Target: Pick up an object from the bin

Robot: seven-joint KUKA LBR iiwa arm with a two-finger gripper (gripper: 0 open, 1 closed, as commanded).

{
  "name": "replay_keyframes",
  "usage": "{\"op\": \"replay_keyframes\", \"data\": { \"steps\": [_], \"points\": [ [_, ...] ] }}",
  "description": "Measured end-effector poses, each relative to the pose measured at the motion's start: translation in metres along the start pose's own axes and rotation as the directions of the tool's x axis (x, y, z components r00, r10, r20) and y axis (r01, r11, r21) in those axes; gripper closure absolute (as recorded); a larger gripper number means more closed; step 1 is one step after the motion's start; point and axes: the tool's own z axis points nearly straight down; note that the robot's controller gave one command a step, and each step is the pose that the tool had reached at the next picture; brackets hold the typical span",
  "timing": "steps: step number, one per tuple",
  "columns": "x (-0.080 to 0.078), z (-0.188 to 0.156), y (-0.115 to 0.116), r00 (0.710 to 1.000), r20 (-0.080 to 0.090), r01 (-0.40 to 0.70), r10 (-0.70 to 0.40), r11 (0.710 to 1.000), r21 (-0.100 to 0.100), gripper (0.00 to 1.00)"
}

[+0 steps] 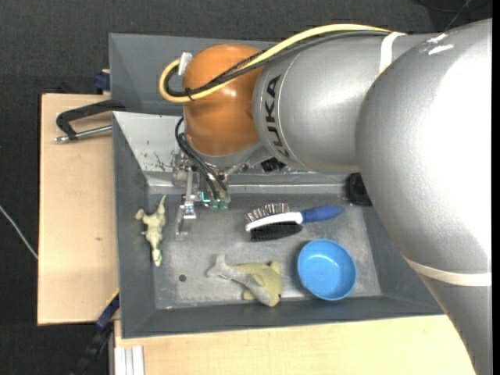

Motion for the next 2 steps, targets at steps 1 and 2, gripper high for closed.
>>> {"op": "replay_keyframes", "data": {
  "steps": [1, 2],
  "points": [
    [0.015, 0.0598, -0.0081, 1.0, 0.001, -0.008, 0.008, 1.0, 0.001, 0.0],
    [0.0128, 0.0556, -0.0076, 1.0, 0.008, -0.009, 0.009, 1.0, -0.002, 1.0]
  ]
}}
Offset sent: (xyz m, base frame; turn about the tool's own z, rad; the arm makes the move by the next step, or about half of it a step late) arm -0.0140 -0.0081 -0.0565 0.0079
